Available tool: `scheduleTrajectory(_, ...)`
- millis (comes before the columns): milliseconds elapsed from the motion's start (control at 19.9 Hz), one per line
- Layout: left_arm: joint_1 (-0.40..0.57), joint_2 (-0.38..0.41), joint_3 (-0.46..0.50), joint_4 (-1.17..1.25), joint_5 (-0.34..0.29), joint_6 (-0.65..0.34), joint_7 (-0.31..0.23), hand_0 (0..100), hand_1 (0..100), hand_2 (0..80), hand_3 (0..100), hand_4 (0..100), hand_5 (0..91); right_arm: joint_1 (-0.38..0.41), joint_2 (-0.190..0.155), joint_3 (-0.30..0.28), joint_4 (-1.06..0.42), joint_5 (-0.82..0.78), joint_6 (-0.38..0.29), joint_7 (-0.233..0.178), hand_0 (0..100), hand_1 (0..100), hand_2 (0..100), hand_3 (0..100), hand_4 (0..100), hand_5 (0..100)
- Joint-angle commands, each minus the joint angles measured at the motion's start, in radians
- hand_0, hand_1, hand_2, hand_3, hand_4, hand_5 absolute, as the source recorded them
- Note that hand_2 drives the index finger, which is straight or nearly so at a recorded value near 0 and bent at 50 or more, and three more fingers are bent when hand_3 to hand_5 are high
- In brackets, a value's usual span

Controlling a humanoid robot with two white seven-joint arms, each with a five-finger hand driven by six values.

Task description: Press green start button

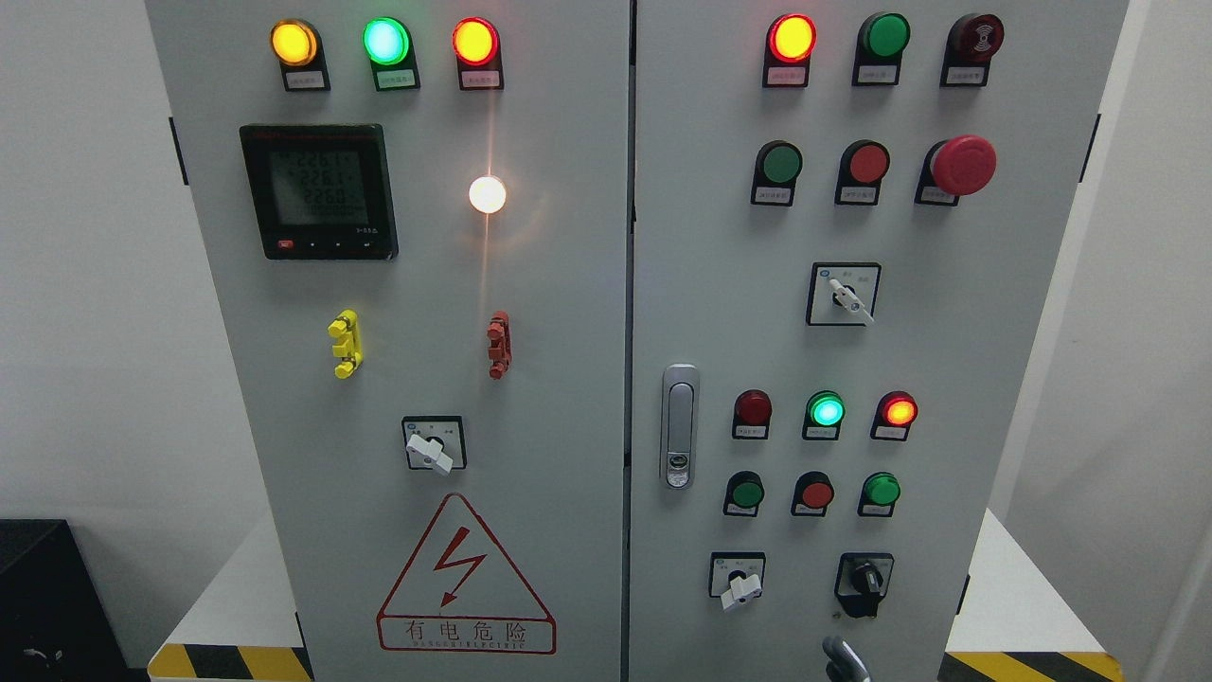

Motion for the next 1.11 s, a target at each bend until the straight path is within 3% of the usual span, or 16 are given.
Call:
scheduleTrajectory(0,-0.023,0.000,0.000,-0.028,0.000,0.000,-0.001,12,56,0.0,0,0,0.0,0.000,0.000,0.002,-0.001,0.001,0.000,0.000,0,5,0,2,0,0)
scheduleTrajectory(503,-0.023,0.000,0.000,-0.028,0.000,0.000,-0.001,12,56,0.0,0,0,0.0,0.000,0.000,0.006,-0.012,0.011,0.000,0.002,0,5,0,2,0,0)
scheduleTrajectory(654,-0.023,0.000,0.000,-0.028,0.000,0.000,-0.001,12,56,0.0,0,0,0.0,-0.002,0.000,0.006,-0.013,0.118,-0.011,0.000,0,14,0,6,0,0)
scheduleTrajectory(704,-0.023,0.000,0.000,-0.028,0.000,0.000,-0.001,12,56,0.0,0,0,0.0,-0.002,0.000,0.006,-0.016,0.149,-0.015,-0.003,0,24,0,13,4,0)
scheduleTrajectory(805,-0.023,0.000,0.000,-0.028,0.000,0.000,-0.001,12,56,0.0,0,0,0.0,-0.002,0.000,0.008,-0.026,0.204,-0.028,-0.006,0,29,0,22,17,0)
scheduleTrajectory(906,-0.023,0.000,0.000,-0.028,0.000,0.000,-0.001,12,56,0.0,0,0,0.0,-0.002,0.000,0.009,-0.032,0.261,-0.045,-0.013,3,31,0,30,27,10)
scheduleTrajectory(956,-0.023,0.000,0.000,-0.028,0.000,0.000,-0.001,12,56,0.0,0,0,0.0,-0.002,0.000,0.011,-0.033,0.293,-0.049,-0.023,7,33,0,38,35,25)
scheduleTrajectory(1057,-0.023,0.000,0.000,-0.028,0.000,0.000,-0.001,12,56,0.0,0,0,0.0,-0.006,0.000,0.011,-0.041,0.356,-0.051,-0.038,10,34,0,44,40,34)
